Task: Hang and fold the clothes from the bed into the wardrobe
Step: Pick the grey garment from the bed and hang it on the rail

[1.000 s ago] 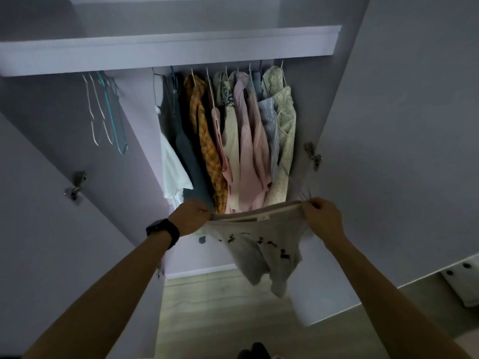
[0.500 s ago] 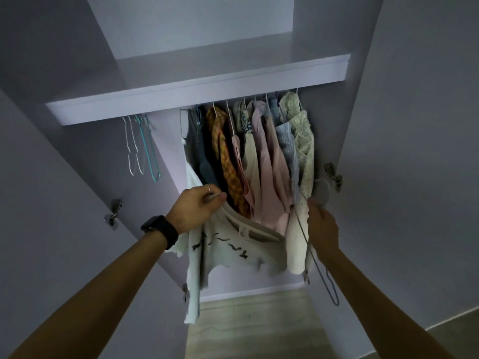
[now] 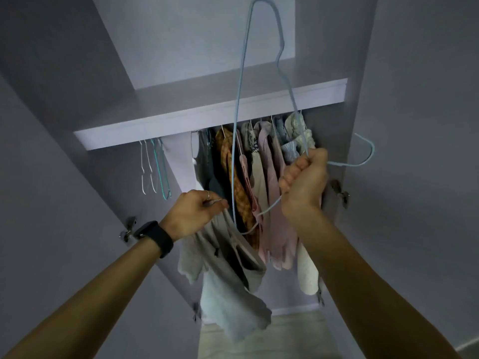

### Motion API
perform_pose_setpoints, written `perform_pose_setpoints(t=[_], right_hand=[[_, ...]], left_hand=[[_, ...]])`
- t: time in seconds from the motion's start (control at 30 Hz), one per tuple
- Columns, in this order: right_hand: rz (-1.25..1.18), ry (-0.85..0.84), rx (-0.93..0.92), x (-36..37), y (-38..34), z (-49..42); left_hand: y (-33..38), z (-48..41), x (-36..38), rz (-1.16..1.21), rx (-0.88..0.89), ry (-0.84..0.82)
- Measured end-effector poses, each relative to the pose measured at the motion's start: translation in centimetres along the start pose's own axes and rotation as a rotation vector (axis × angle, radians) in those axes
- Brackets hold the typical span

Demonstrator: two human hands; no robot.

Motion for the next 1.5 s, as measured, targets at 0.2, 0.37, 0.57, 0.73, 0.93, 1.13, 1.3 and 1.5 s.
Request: perform_pose_setpoints(t=[0.2, 0.37, 0.57, 0.73, 0.93, 1.13, 1.3, 1.5], right_hand=[[0.066, -0.039, -0.036, 0.0, 2.6, -0.2], [0.177, -0.045, -0.047, -2.9, 5.0, -0.5], [0.255, -0.041, -0.079, -4.6, 6.7, -0.5], [0.328, -0.033, -0.14, -5.3, 7.4, -1.2], [0.807, -0.206, -0.347, -6.4, 7.1, -2.0], [1.327, -0.547, -0.453, -0.2, 4.7, -2.5], [1.743, -0.974, -0.261, 6.0, 6.5, -1.9], [1.584, -0.911, -0.405, 8.5, 5.4, -2.9]], left_hand=[[0.9, 0.7, -1.7, 0.076, -0.049, 0.069], [1.9, 1.0, -3.7, 0.234, -0.085, 0.175], [2.7, 0.3, -5.8, 0.401, -0.076, 0.182], [3.3, 0.1, -7.4, 0.497, -0.049, 0.265], [1.1, 1.2, -13.0, -0.047, -0.115, 0.636], [-0.9, 1.5, -9.9, -0.558, 0.006, 0.388], [-2.9, 1.4, -6.6, -0.141, -0.04, 0.339], [-3.4, 2.0, -3.5, 0.225, -0.145, 0.187]])
Point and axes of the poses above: each hand's wrist, its own z-axis away from the middle knuckle, its own x-axis out of the palm, y = z × x, the point moved 6 cm from there along -z, towards the middle knuckle, and after that the axes turned 7 degrees about -z, right-handed, at the moved point
